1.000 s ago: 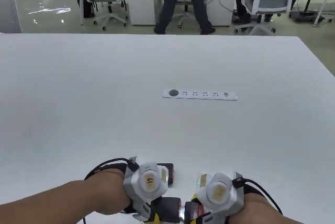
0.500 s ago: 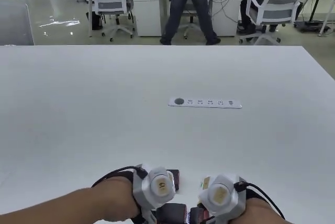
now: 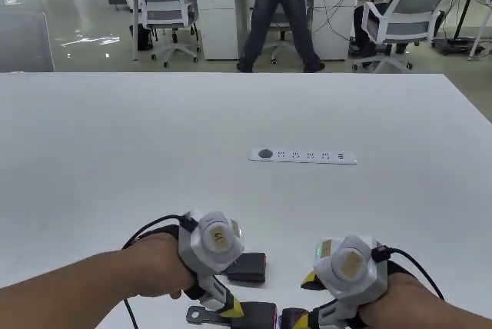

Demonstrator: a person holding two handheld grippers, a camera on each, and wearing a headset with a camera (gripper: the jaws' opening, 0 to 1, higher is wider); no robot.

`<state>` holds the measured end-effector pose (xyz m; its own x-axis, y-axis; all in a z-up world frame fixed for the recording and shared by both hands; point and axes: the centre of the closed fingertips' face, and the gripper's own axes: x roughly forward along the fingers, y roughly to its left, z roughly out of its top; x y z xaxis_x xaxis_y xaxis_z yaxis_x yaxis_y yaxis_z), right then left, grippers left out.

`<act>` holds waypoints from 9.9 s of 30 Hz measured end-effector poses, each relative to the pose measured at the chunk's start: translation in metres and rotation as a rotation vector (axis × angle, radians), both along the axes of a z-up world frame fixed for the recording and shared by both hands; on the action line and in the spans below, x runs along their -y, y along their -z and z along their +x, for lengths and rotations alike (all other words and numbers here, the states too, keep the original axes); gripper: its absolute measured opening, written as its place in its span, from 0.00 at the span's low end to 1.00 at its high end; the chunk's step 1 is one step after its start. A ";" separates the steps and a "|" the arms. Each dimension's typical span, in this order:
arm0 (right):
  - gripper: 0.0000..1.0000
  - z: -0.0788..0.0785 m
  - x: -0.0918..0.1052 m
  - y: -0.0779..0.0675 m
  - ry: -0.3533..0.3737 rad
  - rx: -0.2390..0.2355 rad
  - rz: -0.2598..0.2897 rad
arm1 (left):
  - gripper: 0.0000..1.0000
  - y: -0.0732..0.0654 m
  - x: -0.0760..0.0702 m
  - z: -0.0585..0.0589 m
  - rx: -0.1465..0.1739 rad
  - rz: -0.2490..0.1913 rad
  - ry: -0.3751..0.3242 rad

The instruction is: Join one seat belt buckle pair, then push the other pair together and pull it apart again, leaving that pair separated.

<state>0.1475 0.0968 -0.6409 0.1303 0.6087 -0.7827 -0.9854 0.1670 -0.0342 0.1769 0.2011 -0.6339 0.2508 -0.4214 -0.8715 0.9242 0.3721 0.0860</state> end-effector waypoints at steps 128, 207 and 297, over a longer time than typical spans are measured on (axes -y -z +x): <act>0.31 0.061 -0.011 0.045 -0.069 -0.029 -0.011 | 0.30 0.056 0.001 0.035 -0.025 0.139 0.363; 0.31 0.064 -0.031 0.046 -0.037 0.003 -0.025 | 0.30 0.057 0.004 0.035 -0.062 0.108 0.345; 0.84 -0.044 0.110 0.018 0.442 0.076 0.103 | 0.88 0.004 -0.060 -0.058 0.179 -0.204 -0.241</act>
